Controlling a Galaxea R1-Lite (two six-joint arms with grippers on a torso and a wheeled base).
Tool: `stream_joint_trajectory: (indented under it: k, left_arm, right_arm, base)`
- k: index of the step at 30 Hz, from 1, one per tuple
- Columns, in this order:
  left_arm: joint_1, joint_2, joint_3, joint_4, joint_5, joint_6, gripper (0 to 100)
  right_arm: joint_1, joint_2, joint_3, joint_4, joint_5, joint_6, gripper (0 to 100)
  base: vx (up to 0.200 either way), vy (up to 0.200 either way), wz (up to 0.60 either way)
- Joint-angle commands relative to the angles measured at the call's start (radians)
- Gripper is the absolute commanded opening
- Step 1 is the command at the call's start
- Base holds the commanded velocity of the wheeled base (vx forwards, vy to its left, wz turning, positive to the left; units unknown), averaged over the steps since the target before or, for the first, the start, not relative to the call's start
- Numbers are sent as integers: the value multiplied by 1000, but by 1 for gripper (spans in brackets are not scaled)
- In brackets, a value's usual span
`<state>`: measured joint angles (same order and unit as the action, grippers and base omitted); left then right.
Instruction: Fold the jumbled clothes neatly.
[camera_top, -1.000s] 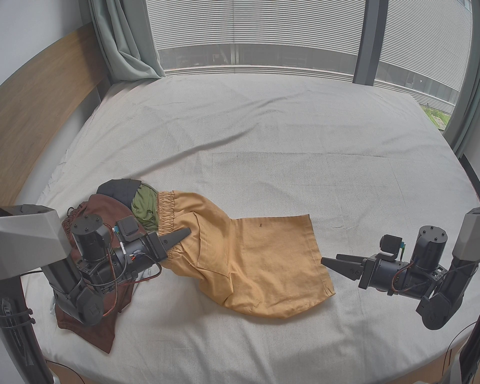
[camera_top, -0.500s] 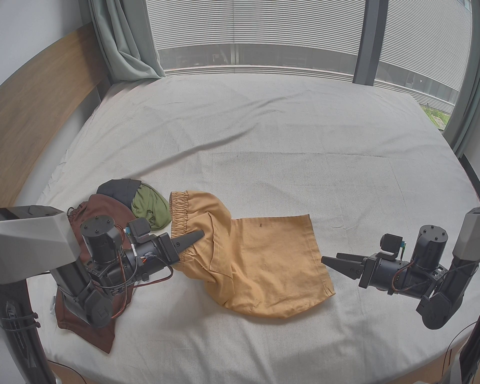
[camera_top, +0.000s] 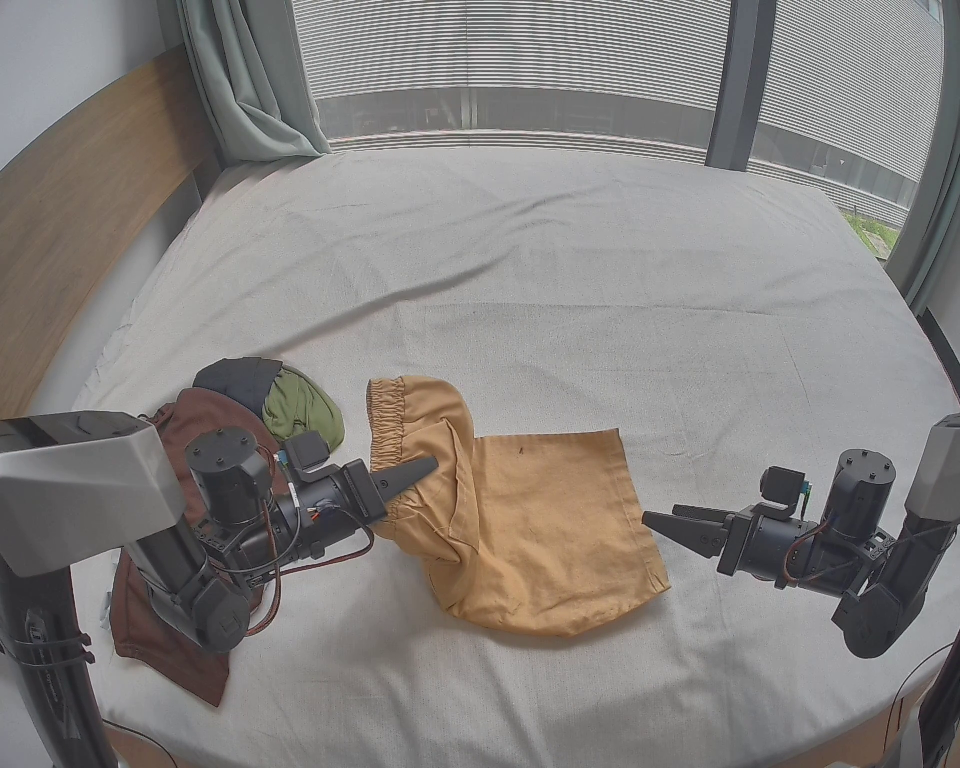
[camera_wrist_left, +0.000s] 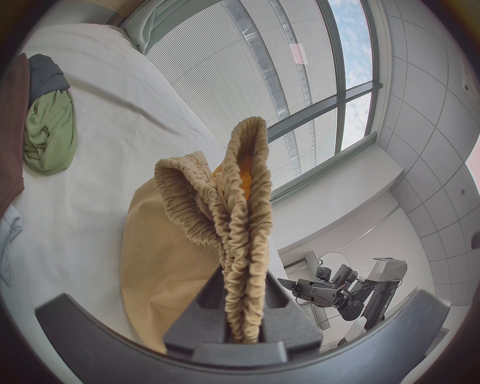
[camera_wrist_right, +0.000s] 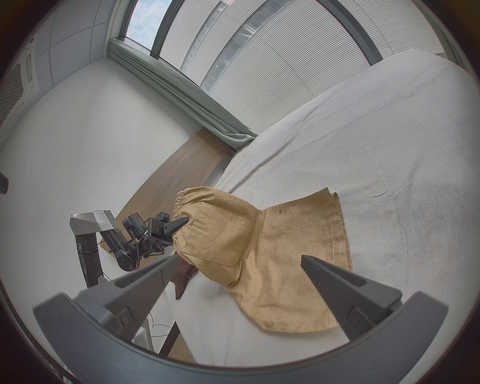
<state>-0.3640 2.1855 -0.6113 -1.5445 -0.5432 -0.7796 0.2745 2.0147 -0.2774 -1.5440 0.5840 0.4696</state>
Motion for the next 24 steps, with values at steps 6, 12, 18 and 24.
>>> stream_joint_trajectory:
  k: [6,12,18,24]
  left_arm:
    - [-33,59,-41,0,34,-1,0]
    - [-42,63,-51,0,34,-3,0]
    - [-55,80,-64,0,35,-3,0]
    - [-88,120,-100,0,42,-21,0]
  right_arm:
    - [0,-1,0,-1,0,0,100]
    - [-1,-1,-3,-1,0,0,100]
    - [-3,1,-6,-1,0,0,100]
    - [-3,1,-12,1,-1,0,100]
  base:
    - [0,0,0]
    - [0,0,0]
    - [0,0,0]
    - [0,0,0]
